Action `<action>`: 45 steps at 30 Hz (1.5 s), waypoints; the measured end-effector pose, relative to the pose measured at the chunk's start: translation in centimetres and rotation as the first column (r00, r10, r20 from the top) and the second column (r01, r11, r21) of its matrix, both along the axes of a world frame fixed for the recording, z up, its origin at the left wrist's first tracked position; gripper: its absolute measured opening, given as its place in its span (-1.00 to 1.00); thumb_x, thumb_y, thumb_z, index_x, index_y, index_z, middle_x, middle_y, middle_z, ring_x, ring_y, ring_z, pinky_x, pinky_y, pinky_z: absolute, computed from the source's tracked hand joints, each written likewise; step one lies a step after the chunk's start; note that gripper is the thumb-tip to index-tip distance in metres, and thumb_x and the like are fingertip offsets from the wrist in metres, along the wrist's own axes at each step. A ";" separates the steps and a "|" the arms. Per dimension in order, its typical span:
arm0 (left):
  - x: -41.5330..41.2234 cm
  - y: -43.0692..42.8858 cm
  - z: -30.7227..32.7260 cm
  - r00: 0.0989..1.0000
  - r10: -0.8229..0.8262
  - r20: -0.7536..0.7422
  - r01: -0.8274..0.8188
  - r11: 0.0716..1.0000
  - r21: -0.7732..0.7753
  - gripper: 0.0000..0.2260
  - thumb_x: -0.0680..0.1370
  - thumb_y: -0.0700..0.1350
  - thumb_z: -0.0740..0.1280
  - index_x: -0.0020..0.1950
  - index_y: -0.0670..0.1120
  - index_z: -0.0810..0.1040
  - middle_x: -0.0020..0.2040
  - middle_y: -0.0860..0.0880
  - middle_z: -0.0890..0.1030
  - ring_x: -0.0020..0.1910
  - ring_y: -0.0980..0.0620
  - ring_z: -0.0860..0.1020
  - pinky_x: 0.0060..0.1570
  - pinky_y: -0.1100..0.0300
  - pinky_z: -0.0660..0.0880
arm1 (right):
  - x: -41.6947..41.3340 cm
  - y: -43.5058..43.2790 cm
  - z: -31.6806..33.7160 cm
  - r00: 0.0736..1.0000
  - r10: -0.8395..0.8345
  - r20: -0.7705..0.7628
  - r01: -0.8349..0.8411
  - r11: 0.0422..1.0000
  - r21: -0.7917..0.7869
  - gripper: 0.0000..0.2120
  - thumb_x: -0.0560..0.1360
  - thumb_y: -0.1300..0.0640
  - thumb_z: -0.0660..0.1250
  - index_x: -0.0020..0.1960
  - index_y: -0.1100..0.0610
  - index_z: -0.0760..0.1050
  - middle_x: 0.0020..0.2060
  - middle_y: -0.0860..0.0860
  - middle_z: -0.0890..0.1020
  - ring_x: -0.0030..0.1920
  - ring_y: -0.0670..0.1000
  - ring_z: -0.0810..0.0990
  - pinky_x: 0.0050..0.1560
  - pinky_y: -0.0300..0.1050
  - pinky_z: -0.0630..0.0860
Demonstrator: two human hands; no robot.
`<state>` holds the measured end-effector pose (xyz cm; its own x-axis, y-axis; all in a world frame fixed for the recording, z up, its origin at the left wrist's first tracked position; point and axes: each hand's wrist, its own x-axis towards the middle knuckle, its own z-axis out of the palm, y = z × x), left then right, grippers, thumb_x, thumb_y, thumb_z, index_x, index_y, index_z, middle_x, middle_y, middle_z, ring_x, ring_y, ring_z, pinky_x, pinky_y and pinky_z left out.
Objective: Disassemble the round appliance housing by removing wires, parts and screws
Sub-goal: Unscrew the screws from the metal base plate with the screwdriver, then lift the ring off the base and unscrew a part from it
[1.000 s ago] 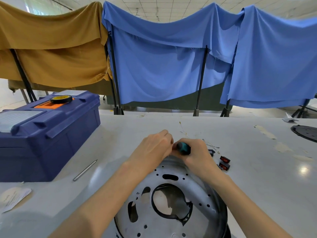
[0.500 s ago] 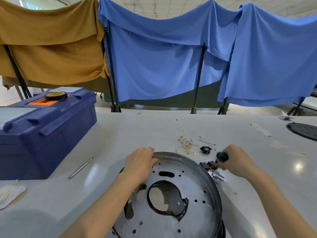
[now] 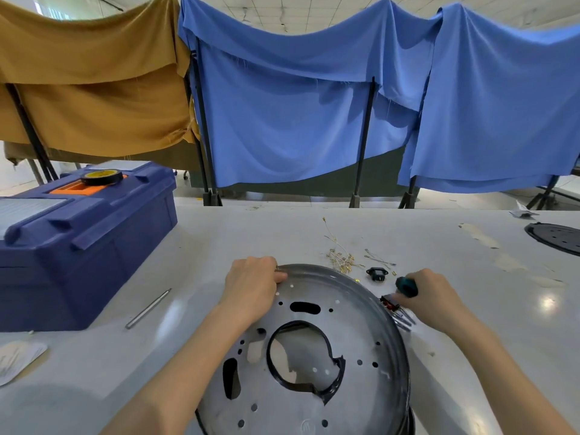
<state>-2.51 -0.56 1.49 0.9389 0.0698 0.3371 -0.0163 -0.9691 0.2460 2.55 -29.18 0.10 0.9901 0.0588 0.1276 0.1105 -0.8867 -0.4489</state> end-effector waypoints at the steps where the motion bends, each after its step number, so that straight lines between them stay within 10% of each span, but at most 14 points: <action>1: 0.1 0.1 0.5 0.999 0.008 0.037 -0.009 0.999 0.043 -0.79 0.64 -0.09 0.19 -0.20 -0.06 0.38 -0.23 -0.01 0.50 -0.05 -0.10 0.45 -0.18 0.15 0.17 | -0.3 0.5 0.4 0.999 0.035 0.014 -0.036 0.999 0.039 -0.56 0.45 0.10 0.46 -0.42 0.16 0.25 -0.52 0.01 0.28 -0.46 0.02 0.21 -0.41 -0.11 0.12; 6: 0.6 1.9 3.0 0.998 0.059 0.039 -0.061 0.996 0.071 -0.69 0.62 0.01 0.19 -0.30 -0.06 0.33 -0.24 -0.09 0.50 -0.06 -0.15 0.47 -0.11 0.07 0.23 | -1.4 3.0 2.3 0.982 0.185 0.028 -0.187 0.977 0.101 -0.64 0.42 0.18 0.42 -0.39 0.21 0.29 -0.51 0.05 0.29 -0.44 0.03 0.18 -0.41 -0.11 0.14; 11: 1.0 6.6 3.9 0.967 0.252 -0.029 -0.249 0.919 -0.305 -0.68 0.62 -0.04 0.23 -0.27 -0.18 0.38 -0.18 -0.29 0.55 -0.16 -0.23 0.49 -0.13 0.01 0.40 | -1.4 5.0 1.9 0.955 0.295 -0.038 -0.288 0.948 0.134 -0.59 0.40 0.07 0.49 -0.41 0.24 0.34 -0.52 0.11 0.44 -0.47 0.07 0.39 -0.36 -0.09 0.40; 14: 0.5 9.4 2.8 0.912 0.397 -0.104 -0.391 0.762 -0.517 -0.68 0.61 -0.12 0.26 -0.29 -0.26 0.41 -0.23 -0.25 0.49 -0.15 -0.23 0.48 -0.21 0.05 0.34 | -1.3 5.9 1.2 0.935 0.353 -0.027 -0.348 0.931 0.110 -0.47 0.38 -0.03 0.51 -0.35 0.34 0.31 -0.48 0.08 0.32 -0.45 0.02 0.22 -0.38 -0.14 0.19; 19: -0.2 11.1 0.5 0.781 0.555 -0.285 -0.532 0.353 -0.770 -0.65 0.59 -0.20 0.28 0.29 -0.38 0.37 0.18 -0.34 0.49 0.10 -0.25 0.50 0.14 -0.03 0.42 | -1.4 7.5 0.4 0.915 0.401 -0.053 -0.398 0.915 0.063 -0.49 0.34 -0.04 0.54 -0.40 0.27 0.32 -0.46 0.04 0.26 -0.41 0.01 0.17 -0.40 -0.17 0.11; 25: 0.6 11.9 -1.1 0.765 0.483 -0.426 -0.478 -0.016 -0.878 -0.84 0.52 -0.49 0.20 0.05 -0.32 0.40 -0.05 -0.27 0.52 -0.08 -0.28 0.56 -0.55 -0.16 0.52 | -1.1 9.1 0.2 0.909 0.403 -0.107 -0.406 0.914 -0.012 -0.49 0.38 0.00 0.52 -0.46 0.09 0.22 -0.52 -0.03 0.26 -0.48 -0.04 0.20 -0.44 -0.20 0.14; 27: 1.1 12.3 -2.0 0.756 0.473 -0.452 -0.515 0.003 -0.857 -0.86 0.55 -0.45 0.19 0.05 -0.30 0.43 -0.03 -0.31 0.55 -0.10 -0.27 0.58 -0.76 -0.07 0.42 | -0.9 9.3 0.1 0.910 0.397 -0.119 -0.404 0.914 -0.043 -0.51 0.39 0.00 0.51 -0.44 0.12 0.23 -0.51 -0.03 0.26 -0.48 -0.04 0.20 -0.47 -0.21 0.13; 33: 2.8 12.7 -3.8 0.687 0.575 -0.444 -0.580 0.065 -0.812 -0.82 0.56 -0.21 0.29 0.07 -0.31 0.54 -0.11 -0.28 0.64 -0.25 -0.23 0.66 -0.47 0.04 0.57 | -0.5 9.6 0.1 0.901 0.406 -0.151 -0.425 0.896 -0.129 -0.63 0.42 0.06 0.47 -0.35 0.18 0.33 -0.46 0.00 0.31 -0.40 0.01 0.29 -0.41 -0.15 0.20; 45: 2.5 11.4 -4.7 0.707 0.634 -0.312 -0.693 0.536 -0.482 -0.68 0.56 -0.03 0.18 -0.01 -0.26 0.58 -0.11 -0.23 0.66 -0.10 -0.24 0.61 -0.03 -0.07 0.56 | 0.0 9.9 0.6 0.883 0.404 -0.239 -0.446 0.881 -0.159 -0.58 0.41 0.10 0.47 -0.42 0.13 0.26 -0.47 0.01 0.34 -0.36 0.07 0.34 -0.40 -0.15 0.25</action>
<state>0.03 10.86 -3.23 0.5690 0.8208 -0.0503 0.6260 -0.3926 0.6738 2.59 -19.25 0.71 0.8669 0.4830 -0.1234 0.4273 -0.8474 -0.3152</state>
